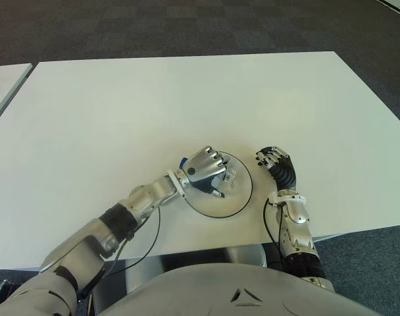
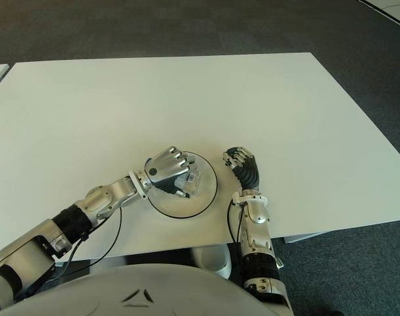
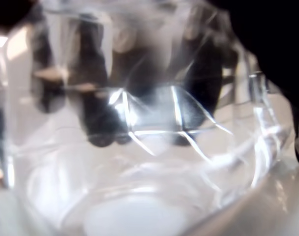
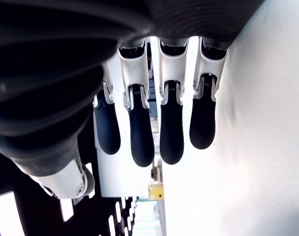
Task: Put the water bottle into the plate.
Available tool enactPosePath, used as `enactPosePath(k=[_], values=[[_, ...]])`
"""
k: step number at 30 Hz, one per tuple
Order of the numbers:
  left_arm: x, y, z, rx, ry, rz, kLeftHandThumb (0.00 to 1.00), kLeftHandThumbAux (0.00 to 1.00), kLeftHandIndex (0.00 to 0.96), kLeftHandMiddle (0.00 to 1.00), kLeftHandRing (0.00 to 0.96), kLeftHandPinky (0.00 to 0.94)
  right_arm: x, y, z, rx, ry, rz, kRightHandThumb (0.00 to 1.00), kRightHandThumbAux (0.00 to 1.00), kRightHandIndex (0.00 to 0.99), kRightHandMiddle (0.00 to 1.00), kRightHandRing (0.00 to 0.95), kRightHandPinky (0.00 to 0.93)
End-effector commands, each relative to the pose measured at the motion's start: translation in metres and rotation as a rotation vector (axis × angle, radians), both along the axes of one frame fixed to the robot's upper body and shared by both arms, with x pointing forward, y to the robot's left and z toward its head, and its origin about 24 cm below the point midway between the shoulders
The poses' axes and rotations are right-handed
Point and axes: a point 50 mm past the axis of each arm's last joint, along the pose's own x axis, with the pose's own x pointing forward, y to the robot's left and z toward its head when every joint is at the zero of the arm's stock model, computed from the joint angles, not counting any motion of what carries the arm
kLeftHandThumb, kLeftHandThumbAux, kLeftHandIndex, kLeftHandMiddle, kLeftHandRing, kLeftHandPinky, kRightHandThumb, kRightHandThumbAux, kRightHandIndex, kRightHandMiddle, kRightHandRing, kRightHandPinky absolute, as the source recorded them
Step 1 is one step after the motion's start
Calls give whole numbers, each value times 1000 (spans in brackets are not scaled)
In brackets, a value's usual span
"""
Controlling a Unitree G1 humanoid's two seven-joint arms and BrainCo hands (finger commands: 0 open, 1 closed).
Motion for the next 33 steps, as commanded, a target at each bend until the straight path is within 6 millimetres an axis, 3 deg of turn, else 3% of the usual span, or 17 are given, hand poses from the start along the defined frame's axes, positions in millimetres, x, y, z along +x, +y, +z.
enactPosePath(k=[1,6,9,20,33], values=[[-2,7,-2,116,32,-18,596,531,73,45,46,41,-10,0,-17,19,101,-9,711,725,429,495,485,503],[-2,9,1,152,22,-6,512,373,9,6,6,5,-9,0,-17,16,104,-12,711,725,429,493,484,508],[-3,9,0,135,32,5,477,340,3,1,1,1,-9,0,-17,14,105,-11,712,725,429,494,485,509],[-5,9,-1,69,32,17,265,369,0,0,0,0,-9,0,-17,16,99,-5,712,724,430,491,483,489],[-7,8,-1,-3,21,17,213,366,0,0,0,0,-10,0,-17,7,107,-17,713,725,429,489,480,492]])
